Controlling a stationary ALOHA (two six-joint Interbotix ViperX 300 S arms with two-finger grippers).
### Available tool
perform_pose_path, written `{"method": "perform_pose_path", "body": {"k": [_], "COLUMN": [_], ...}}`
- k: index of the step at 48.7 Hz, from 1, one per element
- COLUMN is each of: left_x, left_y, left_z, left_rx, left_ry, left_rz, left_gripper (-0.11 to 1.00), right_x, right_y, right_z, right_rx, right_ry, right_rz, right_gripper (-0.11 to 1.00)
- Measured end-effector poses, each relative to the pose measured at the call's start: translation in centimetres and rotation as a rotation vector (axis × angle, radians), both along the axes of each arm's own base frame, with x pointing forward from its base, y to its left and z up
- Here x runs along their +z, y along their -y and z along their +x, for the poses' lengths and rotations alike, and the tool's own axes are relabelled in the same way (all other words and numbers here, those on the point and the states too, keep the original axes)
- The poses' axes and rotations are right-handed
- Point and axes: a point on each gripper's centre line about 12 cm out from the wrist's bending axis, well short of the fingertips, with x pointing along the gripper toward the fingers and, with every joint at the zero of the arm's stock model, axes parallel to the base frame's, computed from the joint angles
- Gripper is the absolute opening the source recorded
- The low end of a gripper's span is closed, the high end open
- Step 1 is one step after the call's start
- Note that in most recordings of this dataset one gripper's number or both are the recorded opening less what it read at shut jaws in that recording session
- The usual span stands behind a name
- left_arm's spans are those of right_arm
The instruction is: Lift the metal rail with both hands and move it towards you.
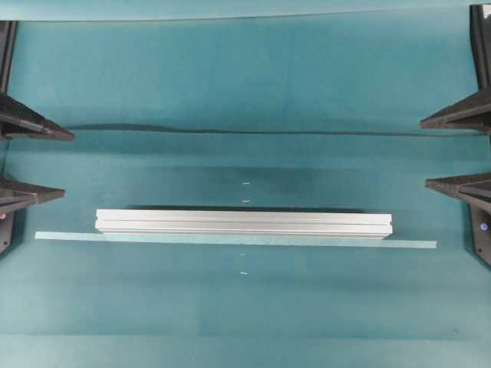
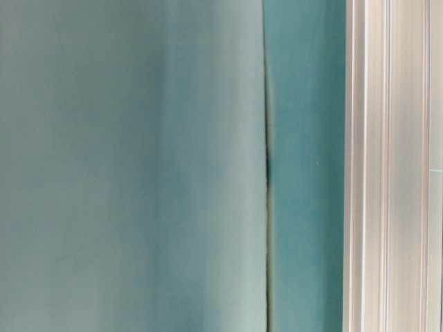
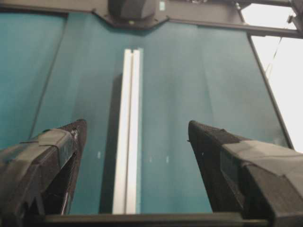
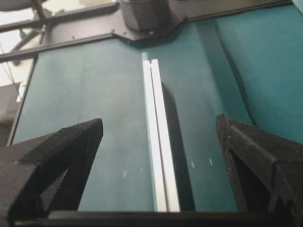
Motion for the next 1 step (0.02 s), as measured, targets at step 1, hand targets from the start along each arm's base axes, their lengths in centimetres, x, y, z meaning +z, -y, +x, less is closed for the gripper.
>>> {"method": "perform_pose_path", "body": {"k": [1], "left_x": [-0.06], "left_y": [0.0], "left_z": [0.0], "left_rx": [0.0], "left_ry": [-0.002], "left_rz": [0.0], "left_gripper": [0.86], "right_x": [-0.03], "right_y": [0.0], "right_z": [0.03], "right_rx": [0.0], "right_ry": [-0.002], "right_rz": [0.0], "right_gripper": [0.99]}}
